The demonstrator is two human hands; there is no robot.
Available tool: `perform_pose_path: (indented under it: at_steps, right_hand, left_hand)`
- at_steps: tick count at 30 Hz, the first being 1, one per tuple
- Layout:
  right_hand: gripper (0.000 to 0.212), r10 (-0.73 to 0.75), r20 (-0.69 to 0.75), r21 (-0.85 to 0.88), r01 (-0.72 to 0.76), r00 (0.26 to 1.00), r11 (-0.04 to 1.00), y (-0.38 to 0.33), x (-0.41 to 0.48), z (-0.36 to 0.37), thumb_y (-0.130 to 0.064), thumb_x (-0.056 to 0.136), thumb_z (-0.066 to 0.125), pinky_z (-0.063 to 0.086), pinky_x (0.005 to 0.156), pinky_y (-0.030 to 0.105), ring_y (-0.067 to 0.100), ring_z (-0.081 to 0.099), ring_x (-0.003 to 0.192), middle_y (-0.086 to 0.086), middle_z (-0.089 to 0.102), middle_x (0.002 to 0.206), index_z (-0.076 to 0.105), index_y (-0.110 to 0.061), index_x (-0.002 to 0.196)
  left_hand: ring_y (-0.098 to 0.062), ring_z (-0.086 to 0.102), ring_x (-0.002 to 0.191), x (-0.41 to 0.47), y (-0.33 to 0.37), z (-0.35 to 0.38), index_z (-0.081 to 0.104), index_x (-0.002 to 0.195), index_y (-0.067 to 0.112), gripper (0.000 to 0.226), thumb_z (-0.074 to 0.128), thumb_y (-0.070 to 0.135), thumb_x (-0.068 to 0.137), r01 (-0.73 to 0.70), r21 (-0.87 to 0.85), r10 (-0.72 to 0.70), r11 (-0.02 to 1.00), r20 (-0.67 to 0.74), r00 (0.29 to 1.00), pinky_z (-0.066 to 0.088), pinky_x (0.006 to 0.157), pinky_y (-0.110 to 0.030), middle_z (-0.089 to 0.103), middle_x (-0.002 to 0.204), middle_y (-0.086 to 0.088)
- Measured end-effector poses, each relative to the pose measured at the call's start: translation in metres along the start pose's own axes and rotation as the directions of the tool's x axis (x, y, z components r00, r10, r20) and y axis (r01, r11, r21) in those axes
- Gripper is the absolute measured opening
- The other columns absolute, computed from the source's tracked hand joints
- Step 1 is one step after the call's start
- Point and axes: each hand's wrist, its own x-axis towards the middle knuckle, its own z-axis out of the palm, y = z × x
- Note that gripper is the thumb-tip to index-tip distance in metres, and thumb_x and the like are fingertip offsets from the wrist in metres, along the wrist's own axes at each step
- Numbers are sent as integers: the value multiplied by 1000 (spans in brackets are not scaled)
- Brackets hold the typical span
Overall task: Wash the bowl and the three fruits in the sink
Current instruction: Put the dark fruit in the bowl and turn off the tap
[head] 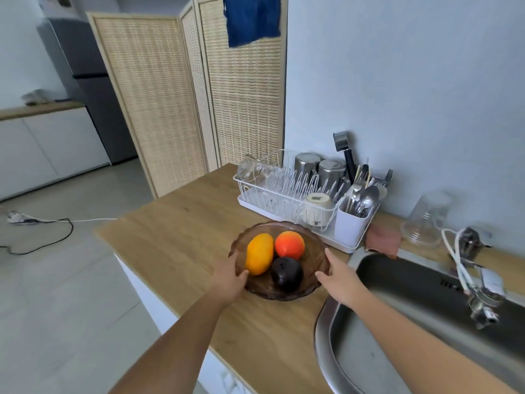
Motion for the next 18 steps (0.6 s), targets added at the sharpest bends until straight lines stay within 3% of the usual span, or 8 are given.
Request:
perform_pose_path:
  at_steps: [4,7,9,12,15,18]
  right_hand:
    - [72,4,-59,82,0,998,997,-11,-6,0,-19,90,58,37,91,23,24,53,118,16,60,128,21,-15,151]
    - [71,-12,-90,159,26,996,987,-23,-12,-6,-16,89,57,42,83,26,27,58,111,21,62,122,22,-17,151]
    - [72,-19,-107,201,41,994,979,-32,-12,-11,-17,88,58,46,81,29,25,62,102,19,66,112,23,-18,151]
    - [69,-44,-144,235,77,989,969,-50,-6,-25,-18,87,59,41,55,23,16,56,68,6,62,79,29,-20,148]
    - [48,-84,-193,293,139,978,946,-75,1,-47,-16,85,61,47,60,31,24,65,75,-1,67,77,53,-22,132]
    - [35,-94,-235,334,172,967,927,-96,16,-68,-12,83,62,50,61,29,20,64,65,3,68,73,63,-20,118]
  left_hand:
    - [-29,39,137,-2,0,-3,26,150,15,61,52,21,96,36,-53,-38,998,-52,998,33,111,-34,40,151,-10]
    - [-30,43,134,-5,5,-15,25,151,18,58,49,23,98,31,-40,-34,999,-67,997,35,109,-35,46,147,-10]
    - [-30,46,131,-4,12,-29,25,151,19,57,47,23,99,29,-32,-31,999,-69,997,38,106,-35,48,144,-11]
    - [-29,52,122,5,28,-57,28,151,20,56,47,23,98,18,-33,-21,999,-105,994,42,100,-35,52,140,-12]
    - [-28,48,126,16,54,-86,31,149,18,54,46,18,97,-32,-47,26,998,-130,991,41,103,-34,50,142,-11]
    - [-25,52,110,33,83,-110,38,145,15,47,43,15,99,-115,-8,113,993,-120,986,37,85,-27,54,132,-13]
